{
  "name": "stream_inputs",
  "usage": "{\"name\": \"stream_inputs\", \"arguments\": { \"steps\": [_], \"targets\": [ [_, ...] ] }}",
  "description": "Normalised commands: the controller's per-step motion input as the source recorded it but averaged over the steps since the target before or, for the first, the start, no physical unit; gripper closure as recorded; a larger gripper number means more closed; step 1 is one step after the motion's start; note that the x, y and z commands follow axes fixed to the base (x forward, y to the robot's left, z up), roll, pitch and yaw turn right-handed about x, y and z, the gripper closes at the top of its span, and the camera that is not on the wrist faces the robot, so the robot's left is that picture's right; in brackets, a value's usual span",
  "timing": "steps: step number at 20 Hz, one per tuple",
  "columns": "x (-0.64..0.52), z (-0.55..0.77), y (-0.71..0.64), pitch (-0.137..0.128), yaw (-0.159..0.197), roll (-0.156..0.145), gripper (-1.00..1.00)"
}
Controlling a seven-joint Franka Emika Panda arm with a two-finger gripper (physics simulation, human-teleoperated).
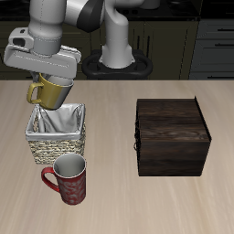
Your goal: Place the white and yellow mug in the basket
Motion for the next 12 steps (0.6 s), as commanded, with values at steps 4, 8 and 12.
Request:
{"name": "stream_inputs", "arguments": {
  "steps": [4, 8, 12],
  "targets": [
    [0.08, -0.23, -0.07, 0.03, -0.005, -0.033, 1.0],
    [0.07, -0.26, 0.0, 0.032, 0.026, -0.017, 1.0],
    [0.07, -0.37, 0.0, 0.046, -0.004, -0.016, 1.0]
  ]
}}
